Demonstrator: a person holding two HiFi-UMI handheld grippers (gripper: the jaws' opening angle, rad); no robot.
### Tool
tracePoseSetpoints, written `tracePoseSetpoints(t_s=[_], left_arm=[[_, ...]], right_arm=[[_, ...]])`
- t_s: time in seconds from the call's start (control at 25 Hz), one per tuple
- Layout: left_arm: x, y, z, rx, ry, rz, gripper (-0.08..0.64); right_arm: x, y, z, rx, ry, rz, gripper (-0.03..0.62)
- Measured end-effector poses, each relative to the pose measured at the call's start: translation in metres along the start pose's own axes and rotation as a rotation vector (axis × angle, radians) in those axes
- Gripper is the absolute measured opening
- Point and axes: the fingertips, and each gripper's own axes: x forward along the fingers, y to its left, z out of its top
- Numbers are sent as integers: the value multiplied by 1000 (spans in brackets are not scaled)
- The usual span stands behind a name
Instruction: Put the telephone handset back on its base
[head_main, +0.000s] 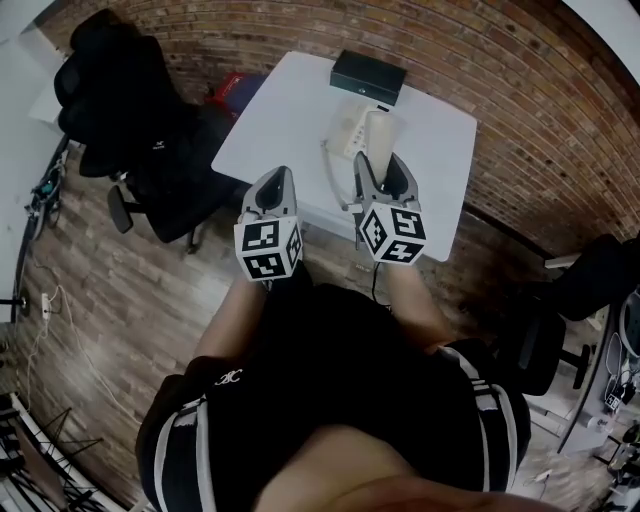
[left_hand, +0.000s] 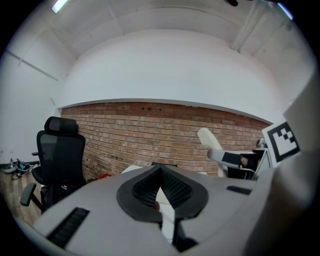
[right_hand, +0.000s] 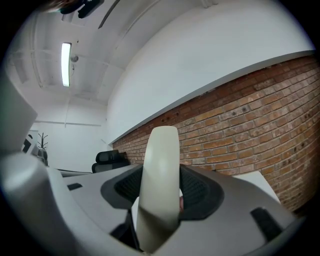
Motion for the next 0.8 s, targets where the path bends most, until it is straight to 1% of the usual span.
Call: tracePoseSetpoints(t_s=[0.16,0.4,0.6,0.8], left_arm=[[32,11,16,3,-8,-18,-5],[76,38,26,-9,13,-48,-5],[117,59,30,-24,41,-101,-5],[159,73,36,-20,59,-172,-5]], right_arm=[[33,-6,5,7,11,-12,204],[80,-7,8,6,29,-41,204],[118,-14,3,-4,64,-116,204],[154,-28,-6,58,109,-195,204]])
